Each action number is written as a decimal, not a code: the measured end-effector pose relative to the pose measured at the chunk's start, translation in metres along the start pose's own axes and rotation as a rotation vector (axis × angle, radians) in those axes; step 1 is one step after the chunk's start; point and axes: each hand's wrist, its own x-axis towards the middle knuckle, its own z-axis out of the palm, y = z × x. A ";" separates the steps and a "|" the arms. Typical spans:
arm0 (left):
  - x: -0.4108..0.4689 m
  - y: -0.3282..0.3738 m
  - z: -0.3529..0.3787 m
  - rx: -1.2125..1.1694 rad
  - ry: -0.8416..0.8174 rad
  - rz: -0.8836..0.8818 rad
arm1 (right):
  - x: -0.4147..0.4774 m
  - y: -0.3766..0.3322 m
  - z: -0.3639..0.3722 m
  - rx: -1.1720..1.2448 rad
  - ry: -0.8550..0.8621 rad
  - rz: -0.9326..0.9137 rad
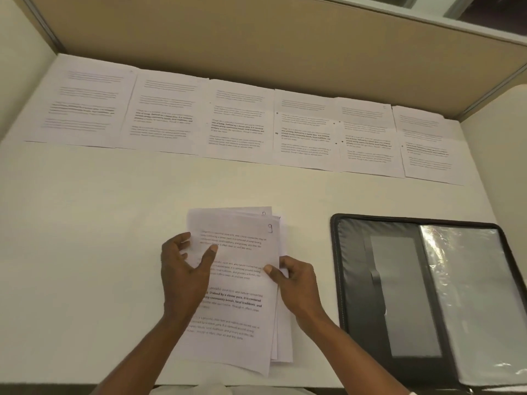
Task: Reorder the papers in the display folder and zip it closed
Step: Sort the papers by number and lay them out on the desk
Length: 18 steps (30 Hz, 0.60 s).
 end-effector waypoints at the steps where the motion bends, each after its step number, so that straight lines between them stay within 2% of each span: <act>1: 0.005 -0.002 -0.008 0.006 0.011 -0.013 | -0.001 -0.006 0.004 0.035 -0.020 0.001; 7: 0.026 -0.011 -0.063 -0.109 0.036 -0.174 | -0.003 -0.036 0.038 0.085 -0.145 0.018; 10: 0.034 -0.016 -0.094 -0.238 -0.020 -0.244 | -0.002 -0.043 0.059 0.090 -0.181 0.046; 18: 0.042 -0.043 -0.160 -0.423 -0.054 -0.334 | 0.000 -0.059 0.117 0.079 -0.252 0.061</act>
